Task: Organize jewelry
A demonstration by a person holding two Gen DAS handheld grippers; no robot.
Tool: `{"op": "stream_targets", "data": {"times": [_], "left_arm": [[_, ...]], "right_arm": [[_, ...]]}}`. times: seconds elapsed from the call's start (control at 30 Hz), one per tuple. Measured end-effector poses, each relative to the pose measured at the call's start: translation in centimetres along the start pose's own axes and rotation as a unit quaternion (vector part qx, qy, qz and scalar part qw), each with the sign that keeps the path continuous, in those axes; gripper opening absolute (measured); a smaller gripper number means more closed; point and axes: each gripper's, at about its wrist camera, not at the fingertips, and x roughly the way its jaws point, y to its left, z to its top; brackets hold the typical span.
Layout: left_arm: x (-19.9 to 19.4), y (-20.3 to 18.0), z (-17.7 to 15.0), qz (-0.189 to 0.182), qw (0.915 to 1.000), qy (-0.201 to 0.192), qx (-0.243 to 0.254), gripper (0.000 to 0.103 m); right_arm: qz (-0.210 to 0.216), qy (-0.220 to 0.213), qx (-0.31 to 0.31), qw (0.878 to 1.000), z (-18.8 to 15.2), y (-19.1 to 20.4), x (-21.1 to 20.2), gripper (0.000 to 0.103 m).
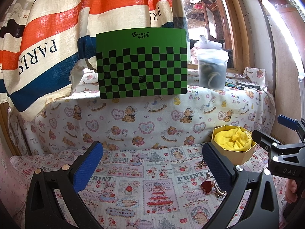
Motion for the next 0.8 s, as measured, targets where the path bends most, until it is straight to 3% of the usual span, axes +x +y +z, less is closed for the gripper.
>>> {"op": "stream_targets", "data": {"times": [0.43,0.63,0.8], "left_arm": [[0.3,-0.3,-0.1,-0.001,1.0000,0.001,0.000,0.103],[1.1,0.0,-0.1,0.000,0.9997,0.023,-0.007,0.103],[1.0,-0.2,-0.1,0.008,0.9997,0.023,-0.004,0.103]], "right_arm": [[0.001,0.000,0.000,1.000,0.0,0.1,0.0,0.103],[0.001,0.001,-0.001,1.000,-0.1,0.2,0.1,0.103],[-0.039,-0.002,0.021,0.999,-0.2,-0.4,-0.1,0.103]]}}
